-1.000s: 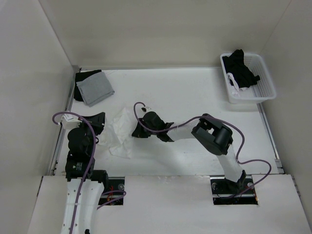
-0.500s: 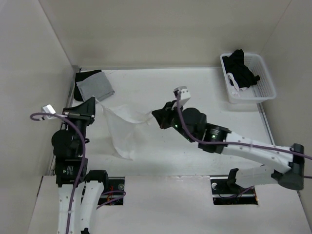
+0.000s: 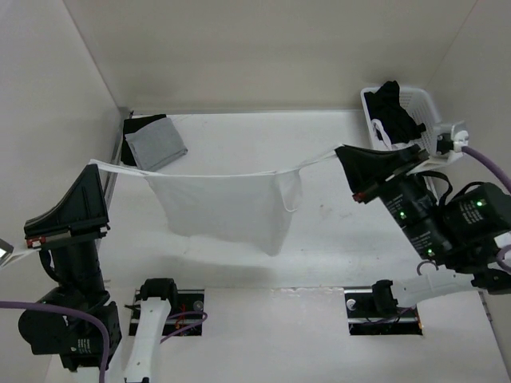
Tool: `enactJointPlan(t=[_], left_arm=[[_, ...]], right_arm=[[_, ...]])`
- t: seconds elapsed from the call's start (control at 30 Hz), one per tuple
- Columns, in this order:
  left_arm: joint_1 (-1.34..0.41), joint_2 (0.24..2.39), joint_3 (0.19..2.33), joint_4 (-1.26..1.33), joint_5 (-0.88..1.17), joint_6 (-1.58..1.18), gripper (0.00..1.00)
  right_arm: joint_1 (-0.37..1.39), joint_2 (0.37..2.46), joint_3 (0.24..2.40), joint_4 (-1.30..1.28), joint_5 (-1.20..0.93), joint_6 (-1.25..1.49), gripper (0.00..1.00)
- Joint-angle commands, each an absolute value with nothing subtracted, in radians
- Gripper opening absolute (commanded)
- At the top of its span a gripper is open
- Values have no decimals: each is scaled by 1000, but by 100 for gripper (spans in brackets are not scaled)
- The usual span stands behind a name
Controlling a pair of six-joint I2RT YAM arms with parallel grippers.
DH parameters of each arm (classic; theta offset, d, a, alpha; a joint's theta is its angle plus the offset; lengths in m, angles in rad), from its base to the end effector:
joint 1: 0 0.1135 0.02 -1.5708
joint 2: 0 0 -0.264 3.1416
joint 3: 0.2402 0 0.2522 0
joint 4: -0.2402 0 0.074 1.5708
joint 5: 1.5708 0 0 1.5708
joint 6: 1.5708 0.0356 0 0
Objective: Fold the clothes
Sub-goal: Flatten the tank top out
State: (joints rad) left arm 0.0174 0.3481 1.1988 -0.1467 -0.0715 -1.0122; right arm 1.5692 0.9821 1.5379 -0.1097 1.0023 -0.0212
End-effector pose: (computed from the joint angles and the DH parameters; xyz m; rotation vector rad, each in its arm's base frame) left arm -0.0283 0.0020 0.4981 -0.5030 0.7481 -0.8986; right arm 0.0302 0.1338 0.5535 -0.1094 1.3706 0.7445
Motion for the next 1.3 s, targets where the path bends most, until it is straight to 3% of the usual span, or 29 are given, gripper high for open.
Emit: enactJointPlan(t=[0.0, 0.17, 0.37, 0.43, 0.57, 0.67, 0.77, 0.9, 1.03, 1.1, 1.17, 1.23, 1.27], left_arm=[[30, 342, 1232, -153, -72, -993, 1], [38, 333, 1175, -163, -72, -1003, 1], [45, 311, 984, -178, -58, -1035, 1], [47, 311, 895, -167, -42, -1051, 1], [35, 391, 653, -59, -49, -1065, 1], [-10, 602, 540, 126, -109, -1054, 2], [-83, 907, 564, 340, -199, -1006, 2], [-136, 1373, 809, 494, -258, -927, 3], [-136, 1659, 1076, 471, -262, -917, 4], [-130, 1735, 1175, 434, -252, -905, 9], [-122, 1762, 1222, 417, -226, -884, 24], [-122, 1735, 1194, 420, -201, -874, 38], [-128, 1702, 1152, 425, -199, -873, 42]], right_arm=[[1669, 1002, 1571, 23, 1173, -285, 5], [1685, 985, 1475, 222, 1213, -442, 7], [1500, 937, 1258, 146, 1117, -214, 7], [1419, 949, 1218, 57, 1033, -80, 7], [1071, 1040, 1132, -95, 638, 265, 7], [792, 1185, 1097, -16, 380, 354, 8], [590, 1415, 1193, 15, 212, 402, 8], [420, 1792, 1504, -46, 114, 416, 7], [346, 2028, 1817, -185, 95, 417, 8], [325, 2091, 1931, -218, 91, 433, 16], [317, 2112, 1995, -233, 71, 439, 34], [321, 2057, 1939, -219, 66, 449, 47], [323, 2012, 1874, -206, 67, 463, 48]])
